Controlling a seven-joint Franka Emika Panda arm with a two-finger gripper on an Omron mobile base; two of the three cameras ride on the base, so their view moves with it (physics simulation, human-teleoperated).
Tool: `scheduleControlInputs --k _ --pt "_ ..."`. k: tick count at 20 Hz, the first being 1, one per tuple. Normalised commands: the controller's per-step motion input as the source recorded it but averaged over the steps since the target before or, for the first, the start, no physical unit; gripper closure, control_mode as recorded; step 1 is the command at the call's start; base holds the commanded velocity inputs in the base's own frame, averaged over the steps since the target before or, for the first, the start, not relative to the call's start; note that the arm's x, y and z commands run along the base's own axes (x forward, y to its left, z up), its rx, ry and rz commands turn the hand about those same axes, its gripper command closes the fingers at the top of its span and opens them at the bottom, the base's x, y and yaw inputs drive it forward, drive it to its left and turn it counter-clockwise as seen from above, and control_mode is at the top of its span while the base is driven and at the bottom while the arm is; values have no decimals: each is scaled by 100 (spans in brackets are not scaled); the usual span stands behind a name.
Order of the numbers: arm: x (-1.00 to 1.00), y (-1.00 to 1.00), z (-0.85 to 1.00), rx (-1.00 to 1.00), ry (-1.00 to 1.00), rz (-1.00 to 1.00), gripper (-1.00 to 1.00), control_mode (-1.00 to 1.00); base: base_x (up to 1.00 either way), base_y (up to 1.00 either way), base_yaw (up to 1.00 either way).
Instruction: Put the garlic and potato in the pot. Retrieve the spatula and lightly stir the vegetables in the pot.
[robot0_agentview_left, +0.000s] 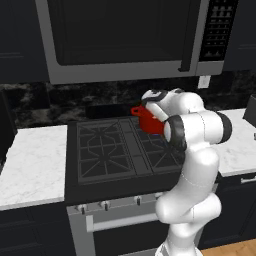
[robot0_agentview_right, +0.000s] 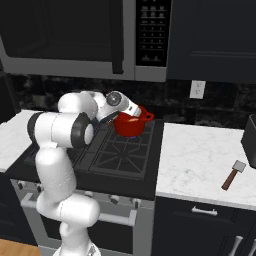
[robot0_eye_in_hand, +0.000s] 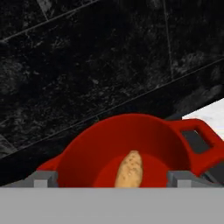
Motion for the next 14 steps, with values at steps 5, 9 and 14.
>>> scheduleControlInputs --k 5,9,14 --pt "-100 -51 28 0 1 0 -100 -100 0 0 0" --pt "-100 -79 35 -5 16 0 -100 -100 0 0 0" --pt "-50 -71 59 -10 49 -1 -100 -100 0 0 0"
